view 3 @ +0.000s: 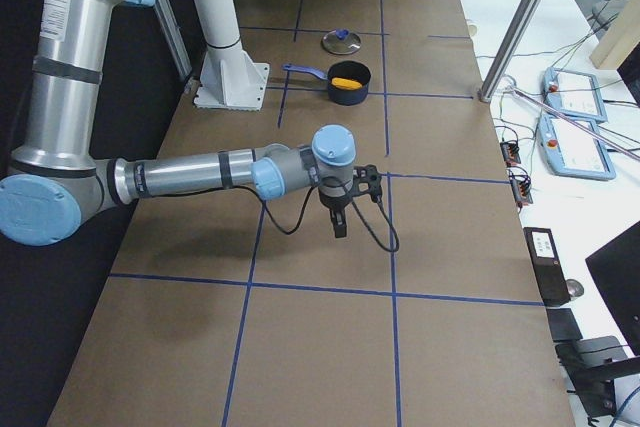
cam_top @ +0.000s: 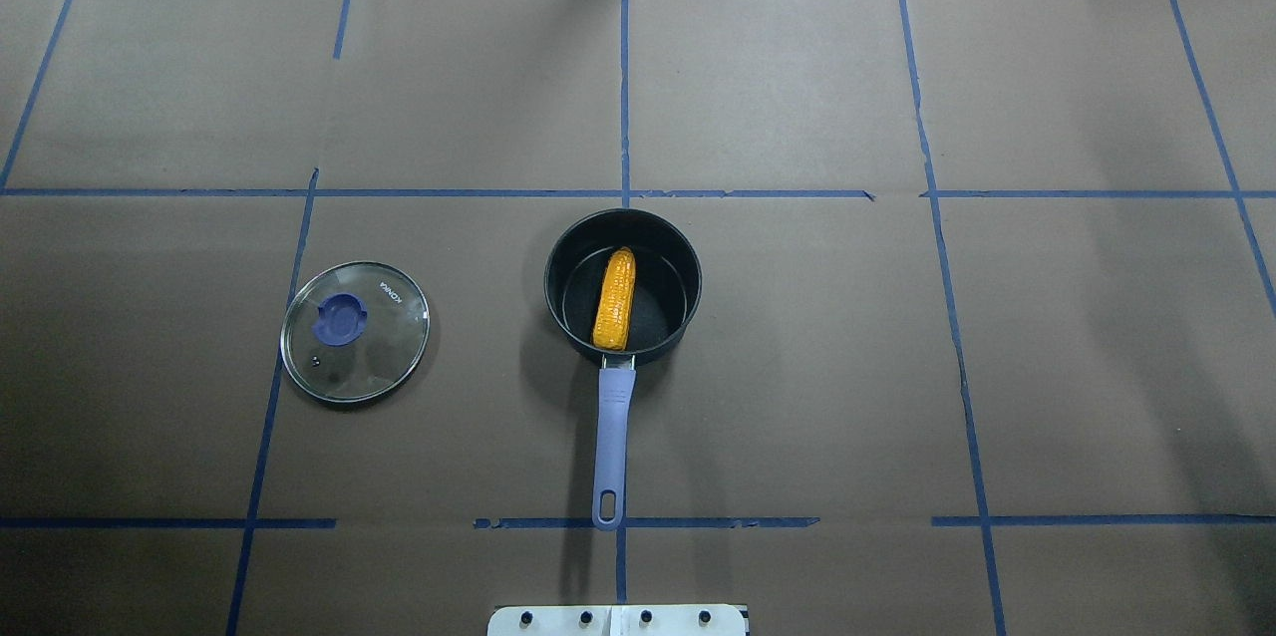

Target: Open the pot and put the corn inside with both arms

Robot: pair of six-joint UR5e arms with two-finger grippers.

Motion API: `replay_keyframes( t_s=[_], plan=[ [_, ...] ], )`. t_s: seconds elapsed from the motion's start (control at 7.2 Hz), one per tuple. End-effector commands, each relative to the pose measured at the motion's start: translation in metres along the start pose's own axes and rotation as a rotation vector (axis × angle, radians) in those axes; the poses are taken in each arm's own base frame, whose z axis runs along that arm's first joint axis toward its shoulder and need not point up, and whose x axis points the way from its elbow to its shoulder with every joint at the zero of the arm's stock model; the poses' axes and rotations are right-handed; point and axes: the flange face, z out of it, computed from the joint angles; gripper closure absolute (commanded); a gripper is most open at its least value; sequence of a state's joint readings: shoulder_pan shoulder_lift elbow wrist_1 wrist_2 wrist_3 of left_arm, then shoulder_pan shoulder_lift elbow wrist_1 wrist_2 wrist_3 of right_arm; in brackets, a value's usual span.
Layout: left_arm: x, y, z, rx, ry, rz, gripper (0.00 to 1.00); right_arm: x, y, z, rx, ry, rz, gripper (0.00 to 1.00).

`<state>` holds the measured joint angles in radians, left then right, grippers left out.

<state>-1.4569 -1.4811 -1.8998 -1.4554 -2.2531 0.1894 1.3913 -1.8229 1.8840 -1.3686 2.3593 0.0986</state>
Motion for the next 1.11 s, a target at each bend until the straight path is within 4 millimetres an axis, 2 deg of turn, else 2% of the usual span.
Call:
replay_keyframes(
  t_s=[0.0, 0.14, 0.28, 0.42, 0.56, 0.69, 0.83, 0.97],
  plan=[
    [-0.045, 0.034, -0.013, 0.018, 0.126, -0.125, 0.00, 0.067, 0.036, 0.002, -0.040, 0.017, -0.011, 0.00],
    [-0.053, 0.038, -0.001, -0.004, 0.129, -0.153, 0.00, 0.065, 0.025, -0.005, -0.061, 0.016, 0.010, 0.00],
    [-0.054, 0.045, 0.003, -0.018, 0.131, -0.219, 0.00, 0.068, 0.027, -0.004, -0.087, 0.012, 0.003, 0.00],
    [-0.056, 0.061, 0.013, -0.033, 0.135, -0.253, 0.00, 0.076, 0.030, -0.009, -0.101, 0.008, -0.015, 0.00],
    [-0.054, 0.059, 0.013, -0.022, 0.138, -0.244, 0.00, 0.076, 0.021, -0.015, -0.098, 0.011, -0.019, 0.00],
    [-0.059, 0.058, 0.022, -0.016, 0.133, -0.227, 0.00, 0.078, 0.024, -0.014, -0.098, 0.009, -0.015, 0.00],
    [-0.057, 0.053, 0.019, 0.025, 0.128, -0.191, 0.00, 0.077, 0.022, -0.016, -0.094, 0.010, -0.017, 0.00],
    [-0.054, 0.060, 0.019, 0.029, 0.128, -0.184, 0.00, 0.077, 0.022, -0.016, -0.092, 0.011, -0.019, 0.00]
  ],
)
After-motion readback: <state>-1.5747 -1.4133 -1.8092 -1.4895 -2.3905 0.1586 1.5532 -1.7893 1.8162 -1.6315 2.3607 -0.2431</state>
